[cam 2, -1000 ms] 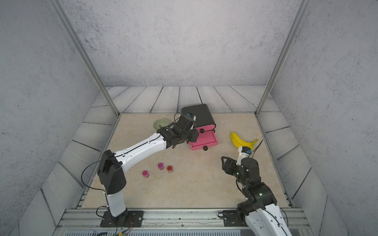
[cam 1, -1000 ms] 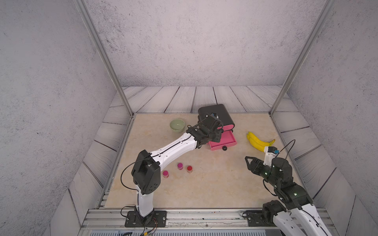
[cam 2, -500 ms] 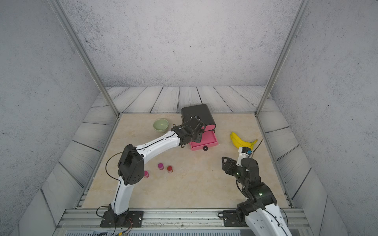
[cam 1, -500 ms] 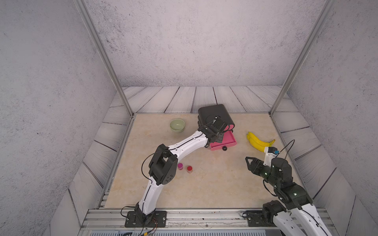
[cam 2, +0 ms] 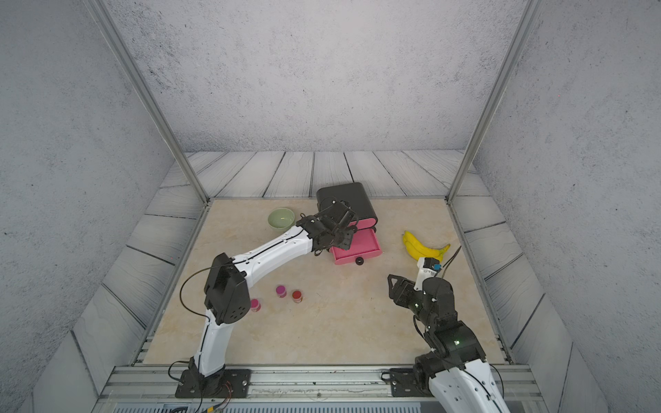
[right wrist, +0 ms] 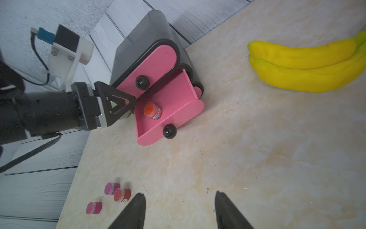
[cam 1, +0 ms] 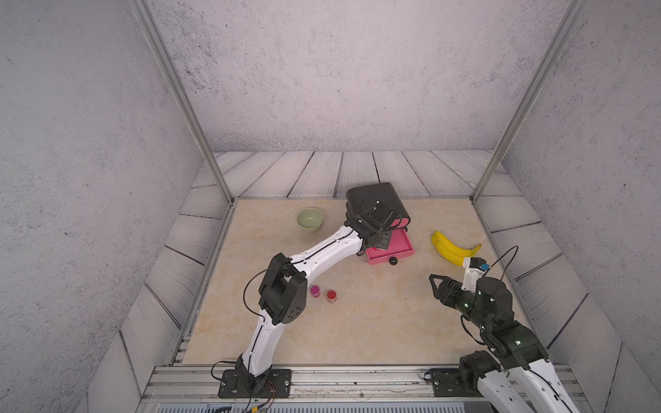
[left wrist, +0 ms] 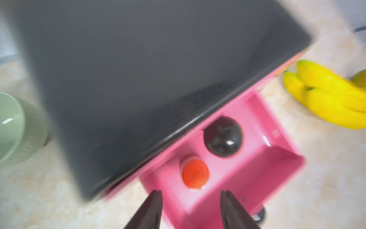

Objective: Put the paint cans in the drawer according to color
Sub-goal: Place the paint can in the drawer, then pick up the paint can at the center of the board.

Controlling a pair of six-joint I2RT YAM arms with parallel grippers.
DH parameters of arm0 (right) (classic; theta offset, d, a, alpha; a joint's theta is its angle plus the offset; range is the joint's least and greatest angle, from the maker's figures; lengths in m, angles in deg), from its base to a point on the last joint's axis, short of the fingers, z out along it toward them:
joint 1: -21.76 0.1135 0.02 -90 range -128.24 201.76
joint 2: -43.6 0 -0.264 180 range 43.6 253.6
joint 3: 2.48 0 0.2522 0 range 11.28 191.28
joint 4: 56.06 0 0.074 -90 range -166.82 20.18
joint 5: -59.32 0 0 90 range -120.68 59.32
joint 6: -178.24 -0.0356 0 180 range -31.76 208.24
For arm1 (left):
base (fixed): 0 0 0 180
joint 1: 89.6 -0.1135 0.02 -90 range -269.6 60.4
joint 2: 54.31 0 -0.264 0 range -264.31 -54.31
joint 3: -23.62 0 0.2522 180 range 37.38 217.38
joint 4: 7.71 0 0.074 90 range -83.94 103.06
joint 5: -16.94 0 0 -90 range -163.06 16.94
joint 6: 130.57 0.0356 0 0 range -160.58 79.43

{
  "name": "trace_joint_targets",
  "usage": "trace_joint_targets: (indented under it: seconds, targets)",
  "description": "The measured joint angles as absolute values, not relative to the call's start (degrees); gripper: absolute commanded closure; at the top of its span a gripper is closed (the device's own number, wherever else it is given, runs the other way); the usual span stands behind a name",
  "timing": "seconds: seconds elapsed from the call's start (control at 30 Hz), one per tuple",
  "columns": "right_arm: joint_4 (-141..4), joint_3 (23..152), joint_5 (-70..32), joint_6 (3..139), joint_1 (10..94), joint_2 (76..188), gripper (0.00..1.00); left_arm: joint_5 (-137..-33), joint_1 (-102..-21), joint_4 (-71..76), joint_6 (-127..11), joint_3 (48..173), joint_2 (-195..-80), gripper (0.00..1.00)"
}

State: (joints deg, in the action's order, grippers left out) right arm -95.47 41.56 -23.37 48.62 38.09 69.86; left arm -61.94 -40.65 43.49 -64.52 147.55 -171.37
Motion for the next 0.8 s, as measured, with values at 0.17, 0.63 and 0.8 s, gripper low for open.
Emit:
trace_joint_targets:
  seconds: [0.17, 0.63, 0.8]
  targets:
    - [-85.75, 38.90, -16.02, 45.78, 38.09, 70.91, 0.37, -62.62, -40.65, 37.17, -61.13, 127.99, -146.34, 0.26]
    - [-72.48, 48.25, -8.70, 61.52, 63.62, 110.56, 0.32, -56.06, -48.74, 29.76, -66.20, 72.98, -98.10, 0.01]
    - [-73.81, 54.79, -13.16, 77.06, 71.97, 123.32, 0.22, -47.87, -48.98, 34.22, -67.56, 74.51, -93.34, 0.01]
